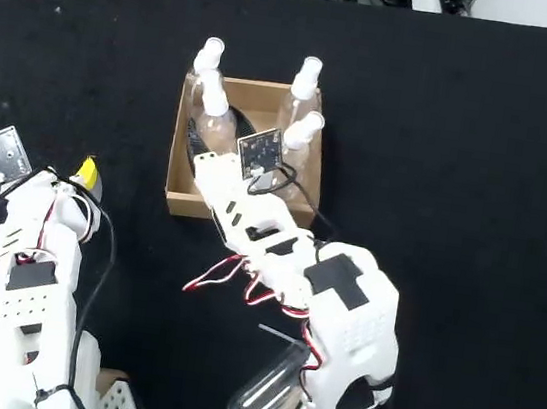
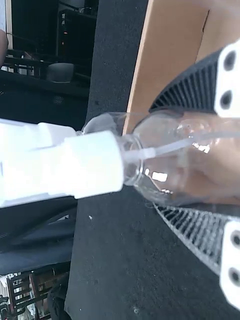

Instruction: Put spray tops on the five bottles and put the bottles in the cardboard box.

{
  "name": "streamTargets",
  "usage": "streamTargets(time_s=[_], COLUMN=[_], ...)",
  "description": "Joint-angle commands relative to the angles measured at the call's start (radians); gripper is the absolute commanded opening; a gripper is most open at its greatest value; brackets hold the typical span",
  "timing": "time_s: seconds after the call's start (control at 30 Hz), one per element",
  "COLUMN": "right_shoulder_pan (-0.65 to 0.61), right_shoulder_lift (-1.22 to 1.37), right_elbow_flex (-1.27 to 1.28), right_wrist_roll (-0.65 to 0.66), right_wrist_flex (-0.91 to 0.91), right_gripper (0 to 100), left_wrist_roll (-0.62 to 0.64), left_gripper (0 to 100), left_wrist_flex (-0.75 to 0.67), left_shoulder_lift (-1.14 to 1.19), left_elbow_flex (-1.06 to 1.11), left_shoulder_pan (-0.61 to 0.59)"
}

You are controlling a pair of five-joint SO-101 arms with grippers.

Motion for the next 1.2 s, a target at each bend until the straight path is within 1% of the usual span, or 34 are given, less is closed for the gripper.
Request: streamTargets(time_s=[0.0,0.07,0.2,0.27,0.4,0.7,0.83,1.0,1.17], right_shoulder_pan=[-0.025,-0.025,-0.043,-0.048,-0.049,-0.049,-0.049,-0.046,-0.044], right_shoulder_lift=[-0.018,-0.018,-0.016,-0.016,-0.016,-0.021,-0.07,-0.15,-0.177], right_elbow_flex=[-0.036,-0.042,-0.045,-0.045,-0.047,-0.044,-0.016,0.016,0.019], right_wrist_roll=[0.009,0.009,0.009,0.009,0.009,0.011,0.055,0.055,0.057], right_wrist_flex=[0.009,0.009,0.011,0.011,0.014,0.011,0.011,0.018,0.02], right_gripper=[17.8,18.2,25.5,27.3,26.1,26.6,26.7,26.5,26.3], left_wrist_roll=[-0.009,-0.009,-0.009,-0.009,-0.009,-0.009,-0.009,-0.009,-0.009], left_gripper=[19,19,19,19,19,19,19,19,19], left_wrist_flex=[-0.023,-0.023,-0.023,-0.023,-0.023,-0.023,-0.023,-0.023,-0.023], left_shoulder_lift=[-0.02,-0.02,-0.02,-0.02,-0.02,-0.02,-0.02,-0.02,-0.02], left_elbow_flex=[-0.012,-0.012,-0.012,-0.012,-0.012,-0.012,-0.012,-0.012,-0.012], left_shoulder_pan=[-0.008,-0.008,-0.008,-0.007,-0.007,-0.007,-0.007,-0.005,-0.005])
